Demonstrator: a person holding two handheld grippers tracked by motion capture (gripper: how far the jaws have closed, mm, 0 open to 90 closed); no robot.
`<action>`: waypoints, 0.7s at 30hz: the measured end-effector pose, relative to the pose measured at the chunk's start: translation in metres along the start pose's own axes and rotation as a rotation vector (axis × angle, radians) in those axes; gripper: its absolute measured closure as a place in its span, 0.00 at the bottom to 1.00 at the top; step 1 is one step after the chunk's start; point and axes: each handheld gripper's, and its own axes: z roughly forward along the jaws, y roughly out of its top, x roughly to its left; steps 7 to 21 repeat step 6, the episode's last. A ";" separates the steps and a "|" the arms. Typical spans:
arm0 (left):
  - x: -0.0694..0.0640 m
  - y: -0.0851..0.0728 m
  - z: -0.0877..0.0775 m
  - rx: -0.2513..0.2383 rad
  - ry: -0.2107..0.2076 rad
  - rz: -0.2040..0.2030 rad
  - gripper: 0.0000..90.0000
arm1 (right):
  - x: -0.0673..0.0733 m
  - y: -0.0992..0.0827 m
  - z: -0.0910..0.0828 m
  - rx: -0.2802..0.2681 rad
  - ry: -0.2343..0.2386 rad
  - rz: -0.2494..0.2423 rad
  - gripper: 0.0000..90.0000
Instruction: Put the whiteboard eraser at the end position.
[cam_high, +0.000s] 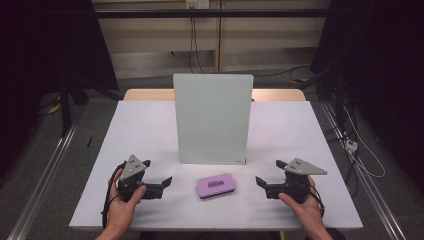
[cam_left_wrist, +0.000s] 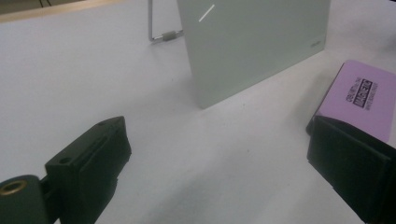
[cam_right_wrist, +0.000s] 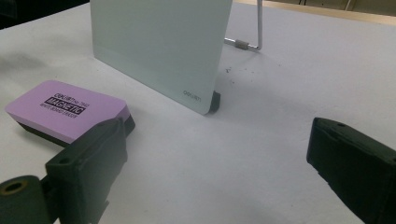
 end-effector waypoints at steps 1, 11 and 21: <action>0.001 -0.002 0.000 0.009 -0.014 -0.015 0.06 | 0.000 0.000 0.000 0.000 -0.002 0.000 0.06; 0.005 -0.004 0.000 -0.003 -0.016 -0.022 0.06 | -0.001 0.000 0.000 0.003 -0.008 0.002 0.05; 0.005 -0.004 0.000 -0.003 -0.016 -0.022 0.06 | -0.001 0.000 0.000 0.003 -0.008 0.002 0.05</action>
